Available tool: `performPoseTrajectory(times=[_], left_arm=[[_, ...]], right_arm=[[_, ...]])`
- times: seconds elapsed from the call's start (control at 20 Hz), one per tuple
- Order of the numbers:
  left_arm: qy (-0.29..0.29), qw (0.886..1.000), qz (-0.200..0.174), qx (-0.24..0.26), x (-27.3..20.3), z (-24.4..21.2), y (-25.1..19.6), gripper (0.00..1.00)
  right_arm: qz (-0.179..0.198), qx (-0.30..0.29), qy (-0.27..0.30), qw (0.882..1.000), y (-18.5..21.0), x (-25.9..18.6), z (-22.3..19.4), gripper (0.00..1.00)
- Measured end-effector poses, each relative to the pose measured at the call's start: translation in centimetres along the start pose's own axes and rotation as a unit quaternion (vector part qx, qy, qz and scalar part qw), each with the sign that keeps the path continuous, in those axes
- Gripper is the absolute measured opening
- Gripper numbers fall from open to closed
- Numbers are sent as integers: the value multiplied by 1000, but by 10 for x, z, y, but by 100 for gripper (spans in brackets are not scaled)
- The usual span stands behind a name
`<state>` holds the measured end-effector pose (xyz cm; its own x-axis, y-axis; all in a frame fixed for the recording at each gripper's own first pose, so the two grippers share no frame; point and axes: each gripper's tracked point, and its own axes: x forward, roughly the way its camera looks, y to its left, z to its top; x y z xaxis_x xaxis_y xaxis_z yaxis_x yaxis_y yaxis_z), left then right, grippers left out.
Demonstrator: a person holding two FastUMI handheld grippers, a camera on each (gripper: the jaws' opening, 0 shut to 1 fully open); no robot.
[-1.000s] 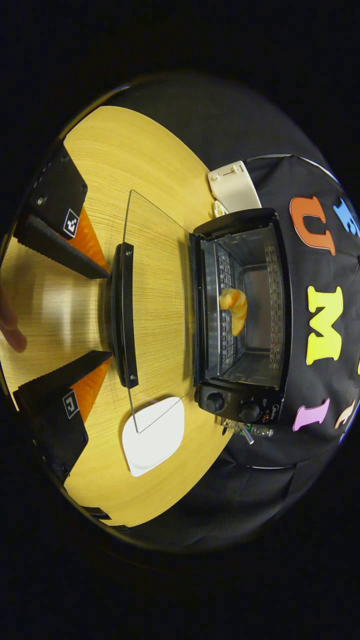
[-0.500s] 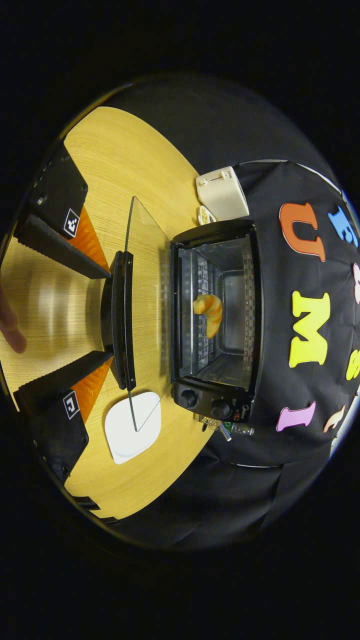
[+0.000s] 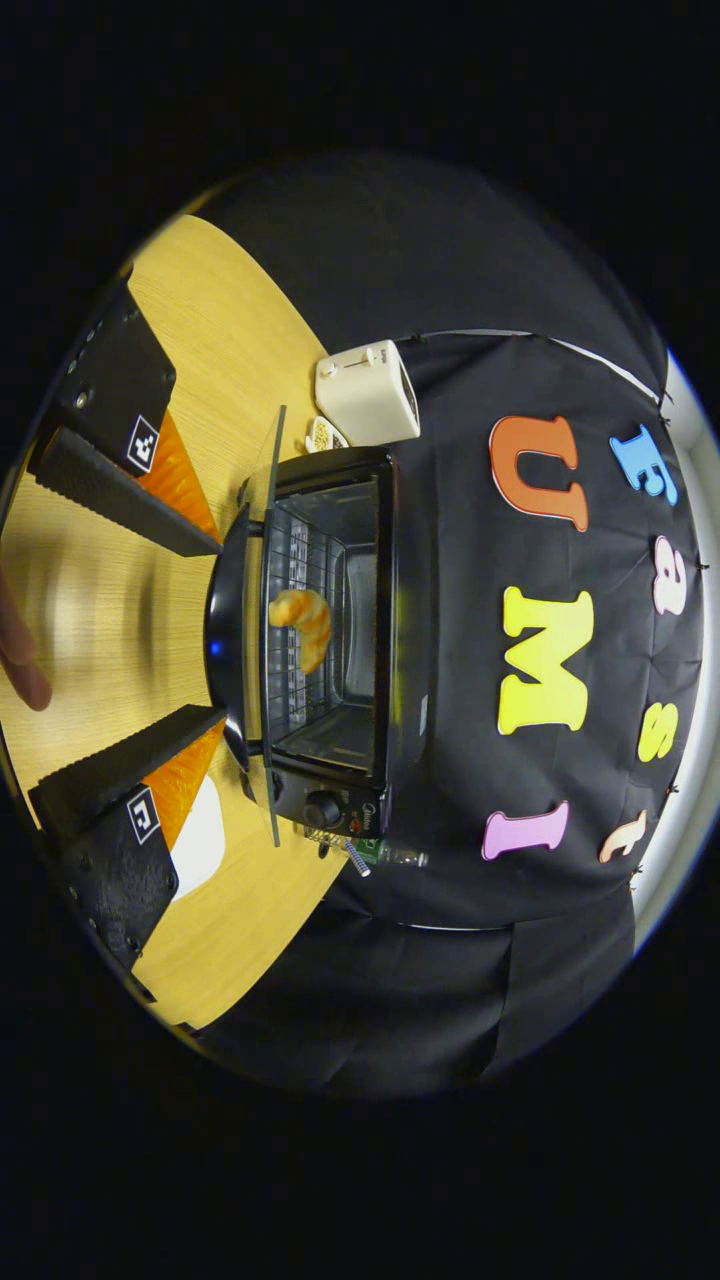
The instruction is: Open the electric oven with the left hand, put the food in, and close the electric oven.
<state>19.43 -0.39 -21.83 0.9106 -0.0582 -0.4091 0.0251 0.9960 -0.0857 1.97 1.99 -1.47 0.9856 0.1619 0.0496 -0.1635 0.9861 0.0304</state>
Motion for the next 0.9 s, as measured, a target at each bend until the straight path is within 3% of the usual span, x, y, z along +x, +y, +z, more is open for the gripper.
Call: performPoseTrajectory(times=[0.15, 0.45, 0.9], left_arm=[[-7, 1000, 24, 5, 16, 14, 11, 98], [-41, 999, 24, -12, 32, 57, 19, 98], [-149, 988, -17, -36, -68, 103, -5, 94]], right_arm=[[-5, 2, 2, 1000, -6, 1, -2, 96], [-9, 8, 18, 1000, -13, 6, -12, 96], [-14, 7, 31, 999, -19, 7, -20, 96]])
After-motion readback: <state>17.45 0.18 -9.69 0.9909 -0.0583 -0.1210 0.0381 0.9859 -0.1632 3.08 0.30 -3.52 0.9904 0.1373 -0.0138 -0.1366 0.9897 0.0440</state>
